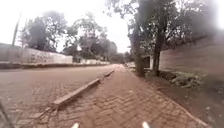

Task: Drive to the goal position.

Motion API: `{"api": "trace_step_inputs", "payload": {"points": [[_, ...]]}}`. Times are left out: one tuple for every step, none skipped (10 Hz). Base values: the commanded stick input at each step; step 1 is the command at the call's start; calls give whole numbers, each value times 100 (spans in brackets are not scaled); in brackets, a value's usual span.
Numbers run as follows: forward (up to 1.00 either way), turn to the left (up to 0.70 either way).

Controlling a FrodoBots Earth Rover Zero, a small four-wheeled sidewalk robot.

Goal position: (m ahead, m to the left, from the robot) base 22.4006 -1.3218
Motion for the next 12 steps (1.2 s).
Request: {"api": "trace_step_inputs", "payload": {"points": [[50,6],[50,13],[50,-13],[50,-34],[50,-50],[50,-50],[50,-50],[50,-22],[50,7],[50,16],[50,15],[50,15]]}}
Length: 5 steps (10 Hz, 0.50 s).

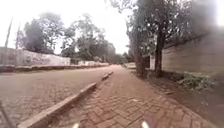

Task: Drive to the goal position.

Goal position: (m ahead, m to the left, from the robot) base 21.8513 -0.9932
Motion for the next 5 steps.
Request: {"api": "trace_step_inputs", "payload": {"points": [[50,7],[50,4],[50,2],[50,0],[50,0]]}}
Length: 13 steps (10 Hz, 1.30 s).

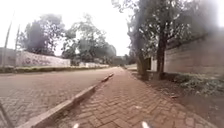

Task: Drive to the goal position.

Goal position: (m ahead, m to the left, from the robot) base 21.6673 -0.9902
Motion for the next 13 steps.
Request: {"api": "trace_step_inputs", "payload": {"points": [[50,0],[50,0],[50,0],[50,0],[50,0],[50,0],[50,2],[50,6],[50,-50],[50,-50],[50,-50],[50,-50],[50,-50]]}}
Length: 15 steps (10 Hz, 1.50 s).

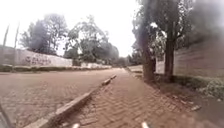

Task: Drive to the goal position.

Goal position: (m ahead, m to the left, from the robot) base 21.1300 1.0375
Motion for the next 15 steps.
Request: {"api": "trace_step_inputs", "payload": {"points": [[50,-49],[50,-47],[50,-47],[50,-28],[50,-8],[50,9],[50,19],[50,3],[50,7],[50,14],[50,13],[50,11],[50,9],[50,6],[50,4]]}}
